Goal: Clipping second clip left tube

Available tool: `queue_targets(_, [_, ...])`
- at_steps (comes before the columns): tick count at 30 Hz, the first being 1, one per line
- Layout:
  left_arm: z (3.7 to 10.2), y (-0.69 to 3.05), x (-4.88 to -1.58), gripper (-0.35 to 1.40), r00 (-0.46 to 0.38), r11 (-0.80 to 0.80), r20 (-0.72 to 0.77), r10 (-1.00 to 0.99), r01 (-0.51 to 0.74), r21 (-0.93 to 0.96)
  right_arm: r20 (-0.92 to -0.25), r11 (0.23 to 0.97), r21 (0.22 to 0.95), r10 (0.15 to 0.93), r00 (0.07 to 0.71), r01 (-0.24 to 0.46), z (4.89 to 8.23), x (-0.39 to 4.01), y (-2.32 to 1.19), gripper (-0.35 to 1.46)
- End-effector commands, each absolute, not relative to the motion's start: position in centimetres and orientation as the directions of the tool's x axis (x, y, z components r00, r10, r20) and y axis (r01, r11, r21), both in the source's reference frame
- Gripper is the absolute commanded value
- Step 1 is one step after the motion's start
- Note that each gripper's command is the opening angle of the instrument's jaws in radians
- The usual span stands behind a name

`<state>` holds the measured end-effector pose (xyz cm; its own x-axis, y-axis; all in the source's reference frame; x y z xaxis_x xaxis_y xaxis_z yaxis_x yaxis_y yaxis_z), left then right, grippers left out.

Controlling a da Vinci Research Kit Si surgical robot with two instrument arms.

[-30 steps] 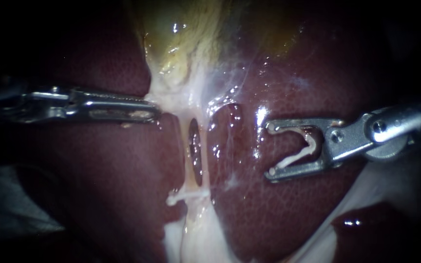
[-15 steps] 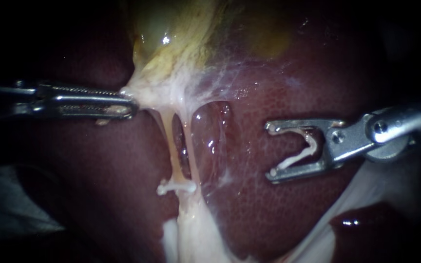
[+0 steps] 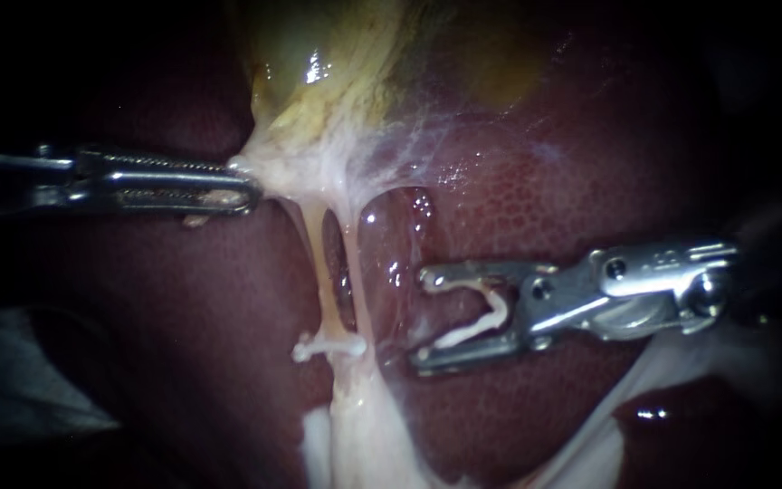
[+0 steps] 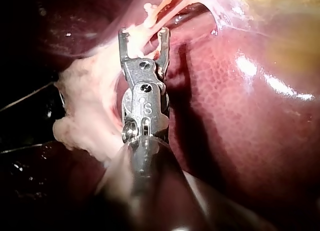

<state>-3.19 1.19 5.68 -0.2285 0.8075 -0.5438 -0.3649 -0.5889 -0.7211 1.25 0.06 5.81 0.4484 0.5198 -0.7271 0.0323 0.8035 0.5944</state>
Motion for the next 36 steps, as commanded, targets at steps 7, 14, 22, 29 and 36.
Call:
queue_targets(7, [5.68,1.19,-3.19,-0.35,-0.228,-0.589,-0.544,0.808,-0.365,-0.721,-0.683,0.758,0.652,0.574,0.452,0.023,5.91,1.49,0.01,0.50])
queue_targets(14, [5.68,1.20,-3.20,-0.35,-0.228,-0.589,-0.544,0.808,-0.366,-0.721,-0.652,0.723,0.691,0.616,0.443,0.010,6.04,1.63,0.00,0.50])
queue_targets(22, [5.68,1.20,-3.20,-0.35,-0.228,-0.588,-0.544,0.808,-0.366,-0.721,-0.614,0.676,0.737,0.654,0.441,0.024,6.30,1.73,-0.09,0.50])
queue_targets(29, [5.68,1.20,-3.20,-0.35,-0.228,-0.588,-0.543,0.808,-0.366,-0.721,-0.612,0.670,0.742,0.655,0.443,0.034,6.56,1.78,-0.13,0.50])
queue_targets(36, [5.68,1.20,-3.20,-0.35,-0.228,-0.589,-0.544,0.808,-0.366,-0.721,-0.619,0.673,0.738,0.653,0.437,0.040,6.75,1.76,-0.10,0.50])
